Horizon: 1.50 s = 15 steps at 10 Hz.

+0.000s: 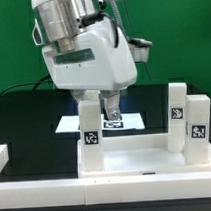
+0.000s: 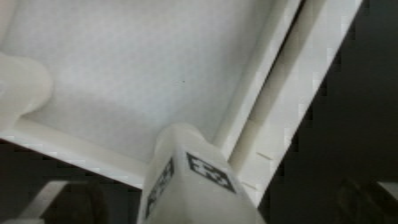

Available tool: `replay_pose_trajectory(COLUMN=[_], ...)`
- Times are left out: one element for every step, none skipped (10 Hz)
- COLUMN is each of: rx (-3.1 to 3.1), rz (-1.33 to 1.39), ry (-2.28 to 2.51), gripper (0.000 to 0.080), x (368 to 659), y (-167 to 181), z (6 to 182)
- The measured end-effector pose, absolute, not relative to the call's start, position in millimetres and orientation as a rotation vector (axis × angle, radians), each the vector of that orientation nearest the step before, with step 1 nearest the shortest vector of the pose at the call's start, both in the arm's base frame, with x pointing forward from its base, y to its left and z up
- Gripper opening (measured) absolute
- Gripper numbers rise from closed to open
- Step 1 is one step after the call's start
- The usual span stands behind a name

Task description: Assemble desk

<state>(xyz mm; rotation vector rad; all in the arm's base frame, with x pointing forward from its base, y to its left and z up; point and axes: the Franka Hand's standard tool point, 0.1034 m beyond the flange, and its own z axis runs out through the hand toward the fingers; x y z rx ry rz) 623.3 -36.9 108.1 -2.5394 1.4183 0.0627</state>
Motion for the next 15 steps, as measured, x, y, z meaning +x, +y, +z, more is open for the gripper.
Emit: replay_pose_trajectory(rx=[-2.590,-2.628,-2.710,-2.859,-2.982,-3.048,-3.056,-3.049,-3.048,-3.048,-3.043,-3.021,-2.996,-2.973,-2.916], rz=[0.049,0.039,0.019,-0.004,-0.023,-0.036,-0.041,-0.039,-0.038,-0.038,-0.036,-0.030,-0.025,-0.021,-0.009], ry=[1.322,1.246,1.088,0.836,0.562,0.320,0.237,0.286,0.304,0.302,0.355,0.501,0.626,0.727,0.910], gripper=[0.0648,0.0649,0.0649,0.0649,0.0649,0.0649,0.0649,0.0649,0.0523,0.0383,0.0289,0.0289,0.0289,0.0289,0.0289], x=[623.2,623.2,622.7,622.1,624.2,625.2,624.8,624.9,624.8,624.8,624.7,624.6,624.6,624.6,624.5], y=[-37.7,-37.9,-39.7,-44.6,-47.6,-47.8,-47.8,-47.7,-47.7,-47.8,-49.2,-49.4,-49.4,-49.4,-49.5], z=[108.1,108.1,108.0,108.2,108.9,105.6,103.5,103.7,103.4,103.4,103.3,103.1,103.1,103.0,103.2])
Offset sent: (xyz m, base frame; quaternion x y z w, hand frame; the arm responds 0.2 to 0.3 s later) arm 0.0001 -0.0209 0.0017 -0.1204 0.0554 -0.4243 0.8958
